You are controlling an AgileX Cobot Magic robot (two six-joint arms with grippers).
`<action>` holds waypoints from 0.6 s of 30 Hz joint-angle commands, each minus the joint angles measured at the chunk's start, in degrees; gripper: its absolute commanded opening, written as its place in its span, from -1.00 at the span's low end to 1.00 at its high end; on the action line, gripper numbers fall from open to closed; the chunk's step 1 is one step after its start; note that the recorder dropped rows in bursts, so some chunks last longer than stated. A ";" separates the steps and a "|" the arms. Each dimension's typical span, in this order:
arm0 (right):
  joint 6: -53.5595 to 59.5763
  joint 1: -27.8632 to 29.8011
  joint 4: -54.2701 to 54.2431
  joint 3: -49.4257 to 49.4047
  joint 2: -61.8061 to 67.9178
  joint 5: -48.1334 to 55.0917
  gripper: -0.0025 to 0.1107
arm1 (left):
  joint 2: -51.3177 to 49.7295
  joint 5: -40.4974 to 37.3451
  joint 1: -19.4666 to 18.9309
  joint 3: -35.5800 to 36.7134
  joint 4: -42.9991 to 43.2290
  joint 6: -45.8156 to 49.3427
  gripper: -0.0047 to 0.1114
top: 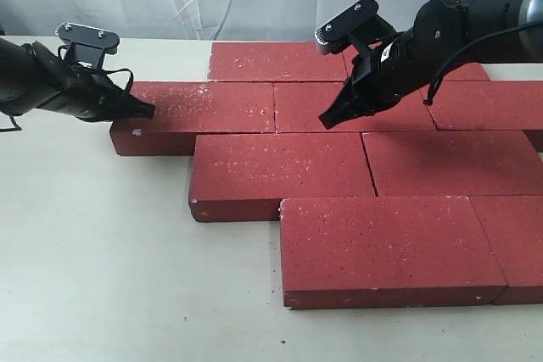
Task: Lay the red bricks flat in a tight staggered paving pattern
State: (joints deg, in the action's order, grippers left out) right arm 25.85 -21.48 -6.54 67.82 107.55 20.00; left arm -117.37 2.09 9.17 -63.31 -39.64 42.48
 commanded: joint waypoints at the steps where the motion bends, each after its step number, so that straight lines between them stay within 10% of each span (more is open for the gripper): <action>1: 0.07 0.24 -0.17 -0.24 -0.66 -0.91 -0.97 | -0.38 0.81 1.37 -0.14 -0.35 -0.12 -0.92; 18: -0.04 0.24 -0.22 -0.33 -0.66 -1.13 -0.97 | -0.38 -2.54 -2.89 -0.14 3.10 -0.01 -0.92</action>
State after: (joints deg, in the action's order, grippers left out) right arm 25.85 -21.48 -6.54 67.82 107.55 19.33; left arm -117.37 0.00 6.32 -63.31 -36.71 42.48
